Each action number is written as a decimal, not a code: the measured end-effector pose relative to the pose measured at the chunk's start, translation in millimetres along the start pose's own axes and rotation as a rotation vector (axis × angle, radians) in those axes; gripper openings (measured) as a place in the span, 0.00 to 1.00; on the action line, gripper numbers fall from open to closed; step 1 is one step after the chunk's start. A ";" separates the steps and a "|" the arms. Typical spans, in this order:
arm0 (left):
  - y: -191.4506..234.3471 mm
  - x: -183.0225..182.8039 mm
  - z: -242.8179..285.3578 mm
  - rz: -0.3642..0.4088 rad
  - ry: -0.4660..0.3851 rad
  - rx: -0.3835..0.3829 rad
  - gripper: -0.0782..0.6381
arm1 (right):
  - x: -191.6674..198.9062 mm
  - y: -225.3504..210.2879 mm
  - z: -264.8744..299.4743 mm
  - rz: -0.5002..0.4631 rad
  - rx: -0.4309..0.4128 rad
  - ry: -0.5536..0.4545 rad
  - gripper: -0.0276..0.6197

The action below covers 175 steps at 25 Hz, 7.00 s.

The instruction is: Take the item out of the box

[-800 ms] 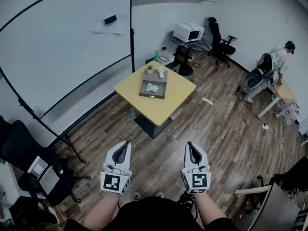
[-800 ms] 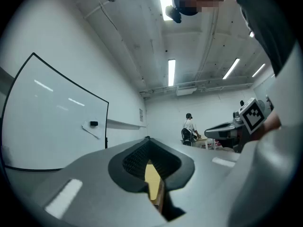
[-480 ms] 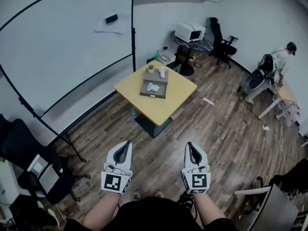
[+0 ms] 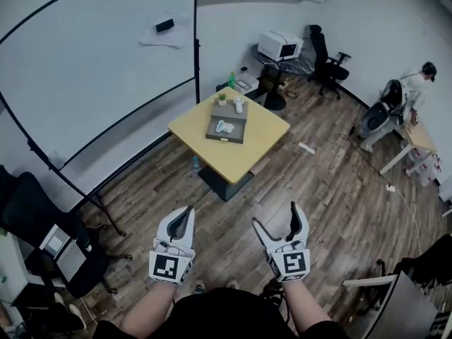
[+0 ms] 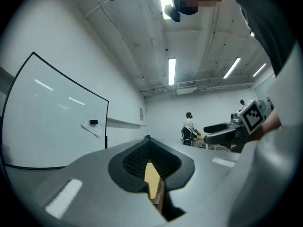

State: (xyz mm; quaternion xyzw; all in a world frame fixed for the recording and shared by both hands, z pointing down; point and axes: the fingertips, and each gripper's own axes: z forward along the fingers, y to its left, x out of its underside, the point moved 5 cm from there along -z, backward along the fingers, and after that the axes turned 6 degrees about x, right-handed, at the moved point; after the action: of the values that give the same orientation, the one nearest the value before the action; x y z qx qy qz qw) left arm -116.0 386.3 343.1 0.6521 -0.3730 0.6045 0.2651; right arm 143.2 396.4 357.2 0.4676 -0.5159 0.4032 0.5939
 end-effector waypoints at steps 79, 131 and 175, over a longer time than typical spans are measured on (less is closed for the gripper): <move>331.3 174.0 493.9 -0.098 0.191 -0.066 0.11 | 89.3 -102.4 653.9 -0.250 -0.510 0.410 0.96; 342.7 260.1 465.8 -0.223 0.318 -0.174 0.11 | 361.9 -36.8 746.4 -0.724 -0.902 1.258 0.70; 325.2 206.9 479.6 -0.172 0.212 -0.086 0.11 | 157.0 -55.3 738.6 -0.789 -0.701 0.827 0.23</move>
State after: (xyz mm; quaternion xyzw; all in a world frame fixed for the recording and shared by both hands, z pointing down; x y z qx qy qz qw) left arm -97.0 -219.1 451.3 0.6024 -0.3112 0.6283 0.3816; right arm 44.6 -334.7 527.5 0.2075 -0.1367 0.1104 0.9623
